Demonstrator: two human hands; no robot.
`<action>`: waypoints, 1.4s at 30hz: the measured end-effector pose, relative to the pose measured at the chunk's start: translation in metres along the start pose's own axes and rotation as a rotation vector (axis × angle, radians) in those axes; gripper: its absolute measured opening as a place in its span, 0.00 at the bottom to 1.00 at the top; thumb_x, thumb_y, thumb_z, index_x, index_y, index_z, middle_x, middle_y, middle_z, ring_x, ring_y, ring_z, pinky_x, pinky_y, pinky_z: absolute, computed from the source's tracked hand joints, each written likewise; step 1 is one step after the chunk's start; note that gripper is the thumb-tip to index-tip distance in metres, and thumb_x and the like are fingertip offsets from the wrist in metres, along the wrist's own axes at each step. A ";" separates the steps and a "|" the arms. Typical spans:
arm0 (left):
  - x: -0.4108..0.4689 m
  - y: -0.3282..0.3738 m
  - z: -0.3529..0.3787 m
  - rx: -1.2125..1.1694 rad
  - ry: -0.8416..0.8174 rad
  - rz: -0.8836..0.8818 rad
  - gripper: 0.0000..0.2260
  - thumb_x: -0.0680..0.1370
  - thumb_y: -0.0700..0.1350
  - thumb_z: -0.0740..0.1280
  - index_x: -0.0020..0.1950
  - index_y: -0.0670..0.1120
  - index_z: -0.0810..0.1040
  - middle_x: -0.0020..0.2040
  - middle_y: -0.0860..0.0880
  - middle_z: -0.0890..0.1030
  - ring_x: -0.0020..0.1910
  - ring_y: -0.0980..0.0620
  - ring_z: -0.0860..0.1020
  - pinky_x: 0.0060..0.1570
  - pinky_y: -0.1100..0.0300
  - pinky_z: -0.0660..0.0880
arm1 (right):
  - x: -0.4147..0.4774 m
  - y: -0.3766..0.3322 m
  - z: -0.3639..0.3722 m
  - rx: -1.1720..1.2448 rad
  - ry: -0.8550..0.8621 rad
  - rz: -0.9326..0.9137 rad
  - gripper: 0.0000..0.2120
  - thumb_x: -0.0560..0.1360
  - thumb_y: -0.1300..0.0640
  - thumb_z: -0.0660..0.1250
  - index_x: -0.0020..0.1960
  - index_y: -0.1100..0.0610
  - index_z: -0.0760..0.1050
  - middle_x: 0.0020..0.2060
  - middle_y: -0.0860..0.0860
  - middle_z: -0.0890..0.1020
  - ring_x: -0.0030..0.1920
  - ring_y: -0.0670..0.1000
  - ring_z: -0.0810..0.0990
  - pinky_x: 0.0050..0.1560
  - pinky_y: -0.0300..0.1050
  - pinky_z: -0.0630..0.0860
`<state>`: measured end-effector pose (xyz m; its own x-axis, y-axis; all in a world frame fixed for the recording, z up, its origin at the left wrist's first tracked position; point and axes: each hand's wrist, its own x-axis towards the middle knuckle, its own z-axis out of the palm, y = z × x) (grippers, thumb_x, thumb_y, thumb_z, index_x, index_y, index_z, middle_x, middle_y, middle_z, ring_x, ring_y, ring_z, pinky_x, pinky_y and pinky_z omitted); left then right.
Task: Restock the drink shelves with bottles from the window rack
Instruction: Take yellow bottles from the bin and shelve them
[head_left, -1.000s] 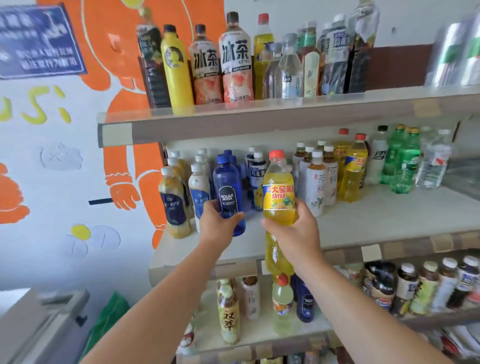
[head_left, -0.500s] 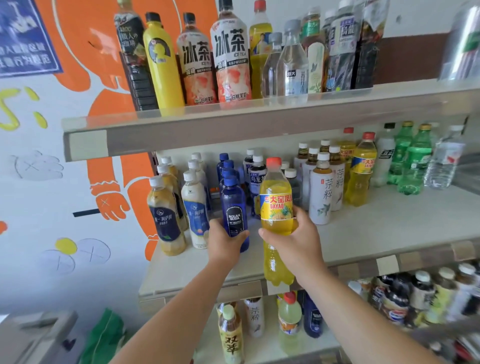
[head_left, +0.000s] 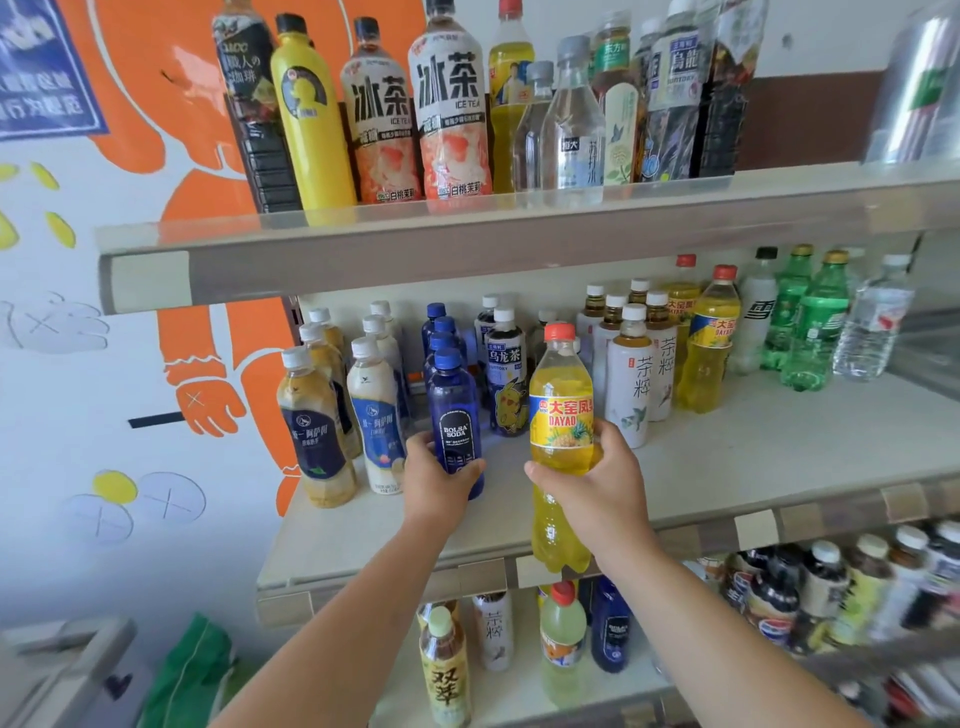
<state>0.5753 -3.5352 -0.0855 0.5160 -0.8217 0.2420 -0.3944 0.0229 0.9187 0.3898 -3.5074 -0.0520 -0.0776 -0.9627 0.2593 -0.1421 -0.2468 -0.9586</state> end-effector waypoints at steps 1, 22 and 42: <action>0.000 0.000 0.000 0.002 0.003 0.000 0.31 0.71 0.42 0.78 0.68 0.44 0.66 0.57 0.50 0.76 0.53 0.50 0.77 0.55 0.53 0.76 | 0.001 -0.001 0.000 -0.001 -0.003 0.001 0.28 0.63 0.54 0.82 0.59 0.47 0.75 0.46 0.43 0.84 0.45 0.44 0.83 0.51 0.49 0.82; -0.118 0.075 0.076 -0.366 -0.202 0.159 0.11 0.80 0.34 0.62 0.53 0.44 0.82 0.45 0.52 0.85 0.44 0.57 0.82 0.45 0.62 0.78 | -0.031 0.019 -0.076 0.070 0.055 -0.045 0.29 0.62 0.56 0.82 0.58 0.44 0.75 0.45 0.43 0.86 0.44 0.38 0.83 0.43 0.35 0.77; -0.137 0.145 0.186 -0.468 -0.369 0.047 0.14 0.79 0.30 0.59 0.53 0.46 0.78 0.49 0.48 0.81 0.44 0.54 0.80 0.38 0.72 0.74 | 0.093 0.025 -0.233 -0.155 0.120 -0.148 0.26 0.63 0.58 0.82 0.58 0.47 0.77 0.49 0.44 0.84 0.48 0.44 0.83 0.50 0.43 0.80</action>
<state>0.3057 -3.5249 -0.0437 0.1747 -0.9553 0.2383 0.0101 0.2437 0.9698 0.1487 -3.5771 -0.0242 -0.1600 -0.8947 0.4170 -0.3095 -0.3557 -0.8819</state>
